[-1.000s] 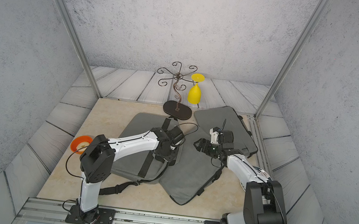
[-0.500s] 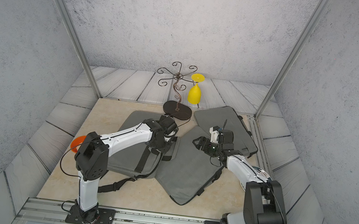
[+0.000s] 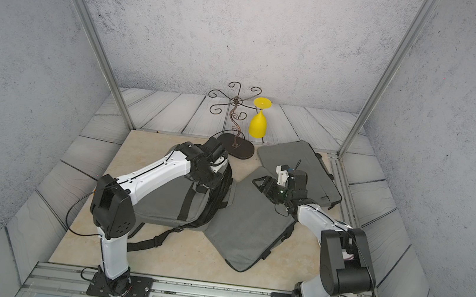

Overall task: Open the zippered laptop bag and take out the laptop
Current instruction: Open the bag flap on the zippered laptop bag, then take out the laptop from the zippered laptop bag.

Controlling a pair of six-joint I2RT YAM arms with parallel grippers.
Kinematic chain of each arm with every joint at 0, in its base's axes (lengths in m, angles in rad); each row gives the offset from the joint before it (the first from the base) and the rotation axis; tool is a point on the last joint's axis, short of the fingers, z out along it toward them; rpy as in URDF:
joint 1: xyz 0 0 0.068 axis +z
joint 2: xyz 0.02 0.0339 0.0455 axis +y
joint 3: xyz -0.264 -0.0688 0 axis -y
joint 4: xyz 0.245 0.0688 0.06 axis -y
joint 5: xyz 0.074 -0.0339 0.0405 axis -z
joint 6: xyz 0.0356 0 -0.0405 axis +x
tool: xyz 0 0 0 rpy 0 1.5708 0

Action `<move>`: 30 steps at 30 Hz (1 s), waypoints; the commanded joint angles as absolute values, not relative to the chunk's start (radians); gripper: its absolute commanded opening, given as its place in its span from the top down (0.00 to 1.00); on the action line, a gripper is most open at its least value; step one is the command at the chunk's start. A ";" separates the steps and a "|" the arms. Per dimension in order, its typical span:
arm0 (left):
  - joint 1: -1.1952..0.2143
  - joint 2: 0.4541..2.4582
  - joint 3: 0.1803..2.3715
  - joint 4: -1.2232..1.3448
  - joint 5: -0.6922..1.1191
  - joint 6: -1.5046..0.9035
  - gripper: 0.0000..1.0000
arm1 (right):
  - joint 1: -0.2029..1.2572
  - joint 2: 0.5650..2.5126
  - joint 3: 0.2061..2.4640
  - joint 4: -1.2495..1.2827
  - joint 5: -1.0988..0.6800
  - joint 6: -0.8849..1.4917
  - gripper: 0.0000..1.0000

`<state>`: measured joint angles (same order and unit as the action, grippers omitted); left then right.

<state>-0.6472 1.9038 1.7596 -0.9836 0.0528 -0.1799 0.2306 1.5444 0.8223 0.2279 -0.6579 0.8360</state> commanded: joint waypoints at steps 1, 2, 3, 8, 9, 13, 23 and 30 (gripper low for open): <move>-0.628 1.828 1.807 -0.974 0.024 -0.148 1.00 | 0.280 1.614 0.875 0.333 -0.710 0.920 0.28; -0.624 1.815 1.805 -0.969 0.018 -0.145 1.00 | 0.293 1.635 0.889 0.348 -0.714 0.934 0.28; -0.620 1.799 1.801 -0.959 0.014 -0.141 1.00 | 0.312 1.657 0.907 0.365 -0.718 0.948 0.28; -0.601 1.731 1.767 -0.919 0.002 -0.131 1.00 | 0.406 1.795 0.999 0.454 -0.743 1.032 0.30; -0.598 1.724 1.764 -0.918 0.002 -0.126 1.00 | 0.428 1.827 1.016 0.473 -0.745 1.052 0.30; -0.588 1.715 1.772 -0.938 -0.004 -0.118 1.00 | 0.496 1.960 1.091 0.565 -0.758 1.151 0.33; -0.586 1.707 1.784 -0.942 -0.002 -0.122 1.00 | 0.593 2.171 1.289 0.480 -0.703 1.221 0.39; -0.586 1.693 1.762 -0.917 0.022 -0.108 1.00 | 0.639 2.259 1.404 0.337 -0.670 1.180 0.39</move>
